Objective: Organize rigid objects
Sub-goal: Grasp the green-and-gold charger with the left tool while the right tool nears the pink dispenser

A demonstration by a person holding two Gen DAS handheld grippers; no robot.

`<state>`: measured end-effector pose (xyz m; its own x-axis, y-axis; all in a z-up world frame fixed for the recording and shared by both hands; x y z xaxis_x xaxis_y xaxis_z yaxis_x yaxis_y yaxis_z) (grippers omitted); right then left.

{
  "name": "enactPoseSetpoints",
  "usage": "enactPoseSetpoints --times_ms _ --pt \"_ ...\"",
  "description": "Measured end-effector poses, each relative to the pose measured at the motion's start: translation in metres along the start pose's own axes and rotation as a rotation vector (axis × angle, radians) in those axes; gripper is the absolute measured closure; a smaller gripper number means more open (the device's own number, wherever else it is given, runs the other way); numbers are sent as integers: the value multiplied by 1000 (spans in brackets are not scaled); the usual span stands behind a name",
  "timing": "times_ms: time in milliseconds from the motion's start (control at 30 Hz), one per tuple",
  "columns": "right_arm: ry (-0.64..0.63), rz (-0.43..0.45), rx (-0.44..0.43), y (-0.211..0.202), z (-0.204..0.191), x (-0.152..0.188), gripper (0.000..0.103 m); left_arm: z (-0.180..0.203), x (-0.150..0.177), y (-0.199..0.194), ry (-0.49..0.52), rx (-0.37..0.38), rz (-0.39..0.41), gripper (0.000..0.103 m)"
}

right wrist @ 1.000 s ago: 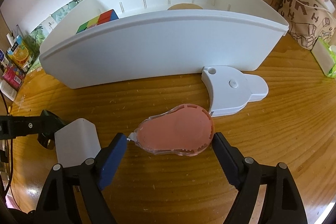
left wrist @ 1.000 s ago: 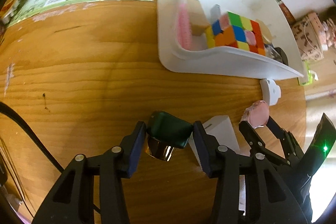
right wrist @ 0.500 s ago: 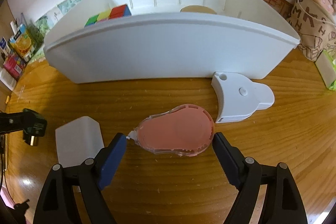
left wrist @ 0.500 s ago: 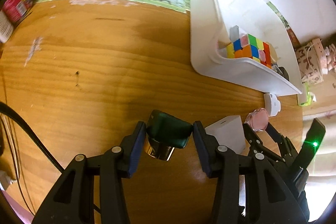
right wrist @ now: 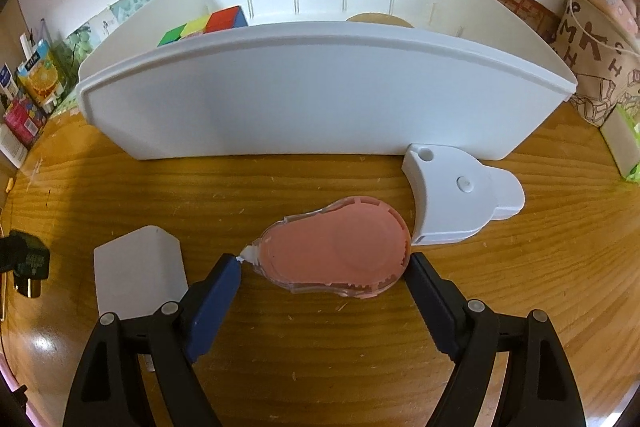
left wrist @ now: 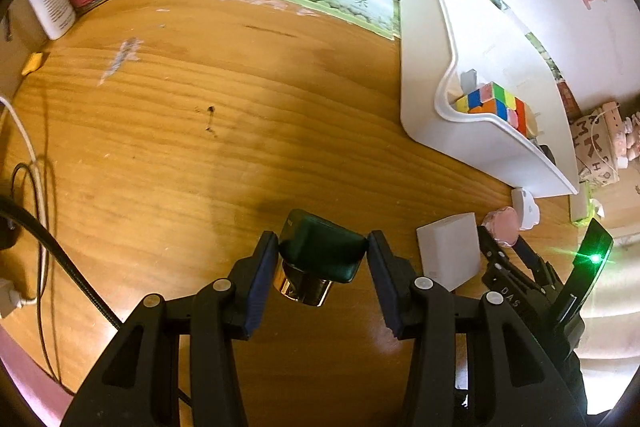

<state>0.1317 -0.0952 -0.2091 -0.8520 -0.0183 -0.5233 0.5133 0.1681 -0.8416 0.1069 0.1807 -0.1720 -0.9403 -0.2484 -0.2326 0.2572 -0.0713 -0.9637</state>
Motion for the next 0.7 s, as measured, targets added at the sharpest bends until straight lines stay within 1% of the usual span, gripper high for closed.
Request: enactPoseSetpoints --times_ms 200,333,400,500,567,633,700 --pt "12 25 -25 -9 2 5 19 -1 1 -6 -9 -6 23 54" --pt "9 62 -31 -18 2 9 19 4 -2 -11 14 -6 55 54" --pt "5 87 -32 -26 2 7 25 7 -5 -14 33 -16 79 54" --pt "-2 122 -36 -39 2 10 25 13 -9 -20 67 -28 115 54" --pt "-2 141 -52 -44 3 11 25 16 -13 -24 82 -23 135 54" --pt "-3 145 -65 -48 4 15 25 18 -15 -27 89 -16 147 54" --pt "2 150 -70 -46 1 12 24 20 -16 -30 95 -10 158 54"
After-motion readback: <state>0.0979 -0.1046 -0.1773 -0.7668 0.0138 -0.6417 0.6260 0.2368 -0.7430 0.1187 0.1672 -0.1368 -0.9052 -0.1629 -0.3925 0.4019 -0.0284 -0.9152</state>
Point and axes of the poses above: each gripper's, at about its wrist camera, not at the fingertips, and y roughly the way its jaws point, z to its right, x to its underside, the point moved 2 cm from there along y, roughly the way its jaws point, and after that the axes turned 13 degrees about -x, right-handed, at the moved point
